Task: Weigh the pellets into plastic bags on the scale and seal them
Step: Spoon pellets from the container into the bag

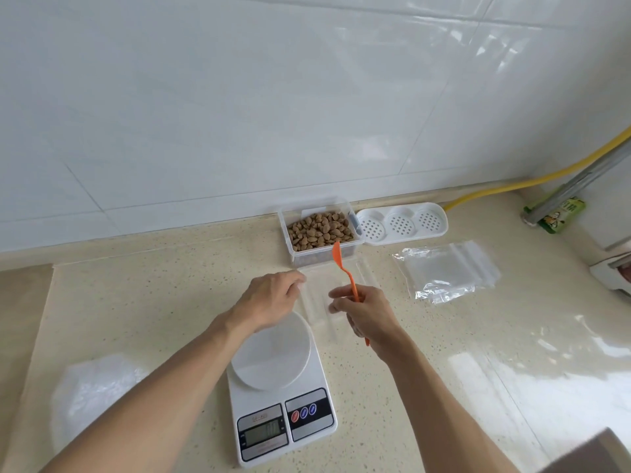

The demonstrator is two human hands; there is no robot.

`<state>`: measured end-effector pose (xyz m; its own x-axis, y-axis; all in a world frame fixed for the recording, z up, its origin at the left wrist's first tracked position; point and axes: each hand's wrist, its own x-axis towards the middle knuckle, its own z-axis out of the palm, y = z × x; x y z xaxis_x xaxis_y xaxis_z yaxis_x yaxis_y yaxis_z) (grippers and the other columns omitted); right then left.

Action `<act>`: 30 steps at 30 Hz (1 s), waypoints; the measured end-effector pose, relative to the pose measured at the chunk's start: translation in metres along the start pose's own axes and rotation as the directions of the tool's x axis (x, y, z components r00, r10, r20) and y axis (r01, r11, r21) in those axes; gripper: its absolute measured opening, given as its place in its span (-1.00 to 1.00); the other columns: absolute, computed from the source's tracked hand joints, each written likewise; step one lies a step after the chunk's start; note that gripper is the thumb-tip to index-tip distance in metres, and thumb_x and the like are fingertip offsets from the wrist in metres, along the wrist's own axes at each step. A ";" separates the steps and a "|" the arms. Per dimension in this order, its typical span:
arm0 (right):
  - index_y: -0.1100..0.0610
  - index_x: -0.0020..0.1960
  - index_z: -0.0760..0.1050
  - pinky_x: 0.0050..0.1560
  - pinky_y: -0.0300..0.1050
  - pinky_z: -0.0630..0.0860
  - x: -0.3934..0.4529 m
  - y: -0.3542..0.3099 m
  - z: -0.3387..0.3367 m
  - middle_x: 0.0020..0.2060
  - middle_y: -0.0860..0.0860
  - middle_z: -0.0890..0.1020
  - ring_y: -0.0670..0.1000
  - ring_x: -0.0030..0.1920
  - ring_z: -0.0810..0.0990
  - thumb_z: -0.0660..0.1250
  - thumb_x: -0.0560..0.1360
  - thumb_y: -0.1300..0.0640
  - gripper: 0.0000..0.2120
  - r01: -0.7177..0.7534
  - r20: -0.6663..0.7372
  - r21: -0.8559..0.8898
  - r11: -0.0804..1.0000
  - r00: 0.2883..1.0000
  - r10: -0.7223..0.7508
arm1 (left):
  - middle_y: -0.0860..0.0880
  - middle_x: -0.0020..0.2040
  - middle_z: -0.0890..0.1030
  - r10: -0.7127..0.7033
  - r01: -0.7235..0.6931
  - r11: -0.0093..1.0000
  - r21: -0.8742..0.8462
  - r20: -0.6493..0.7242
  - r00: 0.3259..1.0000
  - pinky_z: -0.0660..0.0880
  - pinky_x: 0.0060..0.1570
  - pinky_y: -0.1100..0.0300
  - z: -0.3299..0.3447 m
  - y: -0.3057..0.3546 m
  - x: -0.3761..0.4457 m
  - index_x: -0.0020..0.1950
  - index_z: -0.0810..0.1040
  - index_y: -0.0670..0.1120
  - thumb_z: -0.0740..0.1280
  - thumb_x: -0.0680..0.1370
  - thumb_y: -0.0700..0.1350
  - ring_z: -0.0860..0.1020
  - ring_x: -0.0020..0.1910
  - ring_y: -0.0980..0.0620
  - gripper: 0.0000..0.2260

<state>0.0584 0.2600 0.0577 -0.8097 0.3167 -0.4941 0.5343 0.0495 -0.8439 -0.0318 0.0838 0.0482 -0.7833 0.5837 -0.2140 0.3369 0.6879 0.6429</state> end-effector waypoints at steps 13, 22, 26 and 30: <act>0.23 0.11 0.58 -0.52 -0.26 0.18 -0.031 -0.045 -0.014 -0.18 0.21 0.71 -0.09 -0.52 0.24 0.39 0.51 0.28 -0.83 0.129 0.320 -0.031 0.991 0.941 -0.113 | 0.00 -0.35 0.54 0.074 0.077 0.803 -0.592 0.226 0.971 0.43 -0.16 0.12 -0.043 0.027 -0.009 -0.01 0.60 -0.11 0.17 0.66 -0.17 0.52 -0.34 0.07 -0.79; 0.13 -0.17 0.66 -0.35 -0.08 0.15 -0.045 -0.058 -0.026 -0.40 0.11 0.59 0.17 -0.26 0.30 0.51 0.40 0.16 -0.95 0.182 0.273 0.051 0.982 0.943 -0.189 | 0.06 -0.45 0.45 0.093 0.019 0.856 -0.516 0.191 0.977 0.43 -0.30 0.19 -0.064 0.021 -0.029 -0.13 0.61 -0.14 0.25 0.63 -0.09 0.41 -0.40 0.06 -0.77; 0.18 -0.01 0.64 -0.42 -0.17 0.20 -0.052 -0.066 -0.016 -0.43 0.07 0.54 0.04 -0.40 0.27 0.53 0.39 0.19 -0.80 0.158 0.290 0.037 0.987 0.943 -0.162 | 0.09 -0.48 0.41 0.110 -0.033 0.874 -0.486 0.131 0.985 0.39 -0.34 0.22 -0.065 0.031 -0.039 -0.13 0.60 -0.17 0.26 0.63 -0.10 0.37 -0.47 0.10 -0.78; 0.28 -0.06 0.62 -0.50 -0.26 0.22 -0.060 -0.073 -0.015 -0.46 0.03 0.48 -0.04 -0.46 0.28 0.46 0.45 0.28 -0.90 0.182 0.306 0.002 0.983 0.936 -0.174 | 0.12 -0.53 0.35 0.115 -0.061 0.880 -0.472 0.087 0.989 0.30 -0.42 0.29 -0.077 0.031 -0.048 -0.16 0.60 -0.12 0.27 0.62 -0.11 0.29 -0.54 0.16 -0.79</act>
<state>0.0713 0.2519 0.1520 -0.9250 -0.0024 -0.3799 0.3776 0.1048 -0.9200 -0.0240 0.0440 0.1350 -0.6906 0.6945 -0.2019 0.0977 0.3662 0.9254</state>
